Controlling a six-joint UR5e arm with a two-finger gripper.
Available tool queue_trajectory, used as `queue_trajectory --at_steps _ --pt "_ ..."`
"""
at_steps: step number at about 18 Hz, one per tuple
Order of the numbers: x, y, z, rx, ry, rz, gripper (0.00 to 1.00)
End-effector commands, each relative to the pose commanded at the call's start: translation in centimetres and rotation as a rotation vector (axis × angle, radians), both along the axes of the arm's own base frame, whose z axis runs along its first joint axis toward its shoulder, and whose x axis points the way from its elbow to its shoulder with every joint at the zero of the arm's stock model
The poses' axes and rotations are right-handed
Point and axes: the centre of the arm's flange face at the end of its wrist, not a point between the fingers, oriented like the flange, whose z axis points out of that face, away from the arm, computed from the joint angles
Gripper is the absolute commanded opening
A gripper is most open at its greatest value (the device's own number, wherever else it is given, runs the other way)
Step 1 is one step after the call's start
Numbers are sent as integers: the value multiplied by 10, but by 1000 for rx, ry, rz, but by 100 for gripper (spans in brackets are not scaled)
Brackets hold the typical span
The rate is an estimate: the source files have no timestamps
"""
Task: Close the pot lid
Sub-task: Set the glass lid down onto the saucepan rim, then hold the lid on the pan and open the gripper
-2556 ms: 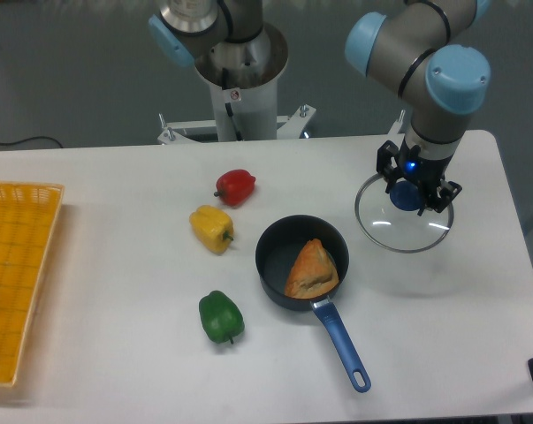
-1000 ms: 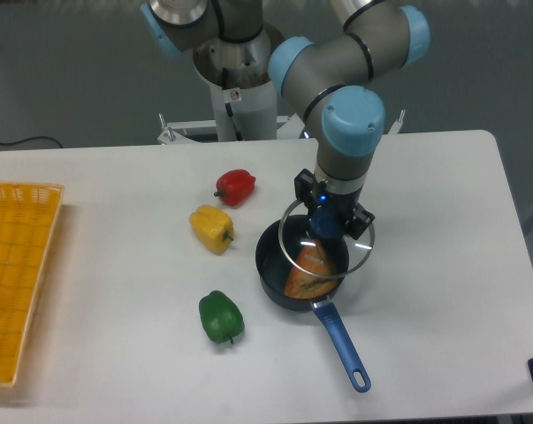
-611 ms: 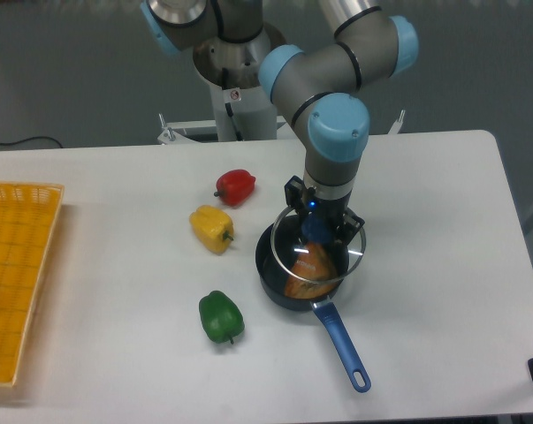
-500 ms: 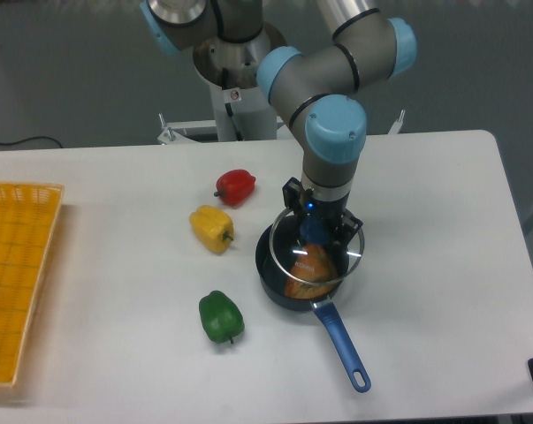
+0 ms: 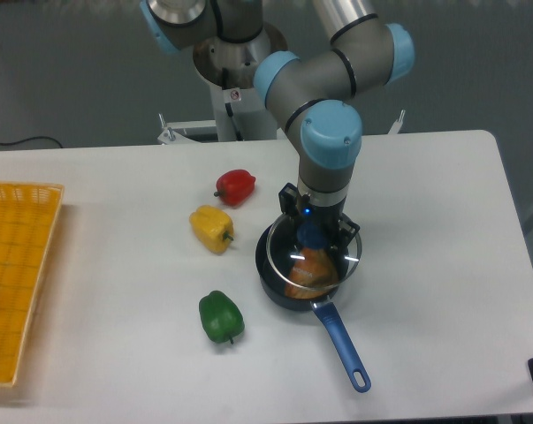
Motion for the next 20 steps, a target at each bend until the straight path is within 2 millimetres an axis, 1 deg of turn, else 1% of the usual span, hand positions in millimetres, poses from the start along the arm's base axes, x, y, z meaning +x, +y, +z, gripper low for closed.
queue_trajectory --at_steps 2,10,20 --pt "-1 0 1 2 2 1 64" --pt "3 8 -6 2 2 9 64" --pt "4 9 -8 2 2 18 64"
